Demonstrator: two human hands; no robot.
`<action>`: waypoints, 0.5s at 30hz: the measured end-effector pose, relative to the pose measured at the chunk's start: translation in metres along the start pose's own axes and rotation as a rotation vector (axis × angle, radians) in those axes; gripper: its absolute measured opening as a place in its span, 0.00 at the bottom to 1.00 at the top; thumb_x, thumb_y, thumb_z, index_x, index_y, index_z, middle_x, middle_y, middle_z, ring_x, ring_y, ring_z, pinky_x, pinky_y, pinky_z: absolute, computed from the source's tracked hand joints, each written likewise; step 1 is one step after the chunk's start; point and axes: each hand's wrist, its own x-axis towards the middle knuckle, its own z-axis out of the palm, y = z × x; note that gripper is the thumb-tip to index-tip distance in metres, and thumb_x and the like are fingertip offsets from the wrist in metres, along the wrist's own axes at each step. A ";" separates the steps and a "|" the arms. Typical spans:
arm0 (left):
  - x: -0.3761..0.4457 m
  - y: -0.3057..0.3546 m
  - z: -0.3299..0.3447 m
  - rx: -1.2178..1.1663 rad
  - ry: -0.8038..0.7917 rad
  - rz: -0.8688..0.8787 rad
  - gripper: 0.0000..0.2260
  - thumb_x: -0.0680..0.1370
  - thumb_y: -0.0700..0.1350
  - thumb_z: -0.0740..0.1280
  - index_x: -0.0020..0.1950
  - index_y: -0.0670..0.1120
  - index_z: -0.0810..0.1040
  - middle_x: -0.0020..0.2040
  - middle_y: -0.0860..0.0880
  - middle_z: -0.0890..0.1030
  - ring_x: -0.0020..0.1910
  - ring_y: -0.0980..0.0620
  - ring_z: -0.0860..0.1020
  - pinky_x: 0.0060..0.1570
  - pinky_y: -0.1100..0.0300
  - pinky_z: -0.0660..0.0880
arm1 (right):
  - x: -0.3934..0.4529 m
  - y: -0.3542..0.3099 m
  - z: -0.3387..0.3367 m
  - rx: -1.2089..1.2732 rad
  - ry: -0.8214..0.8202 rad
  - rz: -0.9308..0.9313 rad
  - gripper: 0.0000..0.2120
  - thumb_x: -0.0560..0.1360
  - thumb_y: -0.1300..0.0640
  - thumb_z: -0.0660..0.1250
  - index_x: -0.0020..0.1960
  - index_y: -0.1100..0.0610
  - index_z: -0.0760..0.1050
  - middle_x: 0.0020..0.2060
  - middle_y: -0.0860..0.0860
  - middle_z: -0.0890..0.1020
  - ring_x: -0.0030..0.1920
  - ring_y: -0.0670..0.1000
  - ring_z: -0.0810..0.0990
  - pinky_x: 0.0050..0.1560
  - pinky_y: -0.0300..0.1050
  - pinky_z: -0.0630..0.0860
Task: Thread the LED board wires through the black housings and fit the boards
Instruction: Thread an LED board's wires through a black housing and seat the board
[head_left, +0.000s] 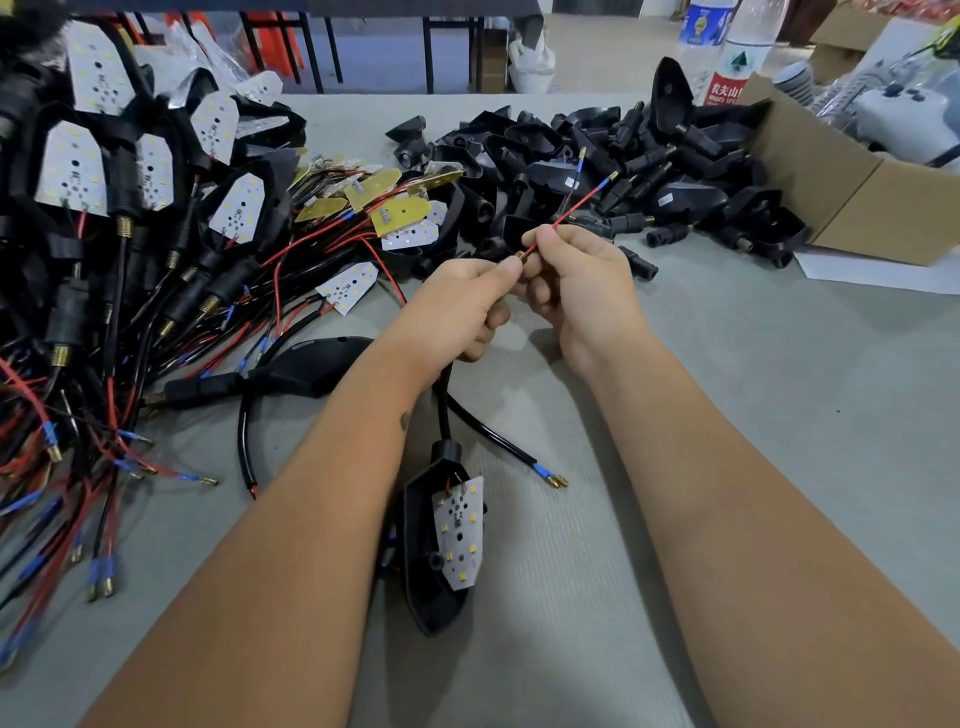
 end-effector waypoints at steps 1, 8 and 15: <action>0.000 0.001 -0.001 0.004 0.000 0.001 0.13 0.83 0.51 0.59 0.48 0.45 0.78 0.26 0.52 0.70 0.23 0.57 0.63 0.22 0.66 0.59 | 0.000 0.000 0.000 0.021 0.005 0.000 0.10 0.81 0.62 0.60 0.43 0.60 0.76 0.26 0.49 0.75 0.23 0.44 0.68 0.39 0.47 0.69; -0.004 0.006 -0.007 -0.030 -0.099 -0.049 0.17 0.83 0.52 0.58 0.42 0.43 0.77 0.30 0.47 0.77 0.26 0.52 0.73 0.25 0.64 0.68 | 0.000 -0.001 0.000 0.063 0.064 -0.002 0.10 0.81 0.61 0.59 0.43 0.59 0.74 0.24 0.48 0.74 0.22 0.45 0.67 0.25 0.37 0.65; -0.009 0.011 -0.004 0.005 -0.116 -0.087 0.18 0.82 0.50 0.58 0.36 0.42 0.75 0.30 0.46 0.78 0.25 0.52 0.75 0.25 0.66 0.71 | 0.002 -0.005 -0.002 0.334 0.164 -0.014 0.11 0.83 0.61 0.56 0.43 0.59 0.71 0.27 0.51 0.77 0.25 0.46 0.75 0.28 0.37 0.74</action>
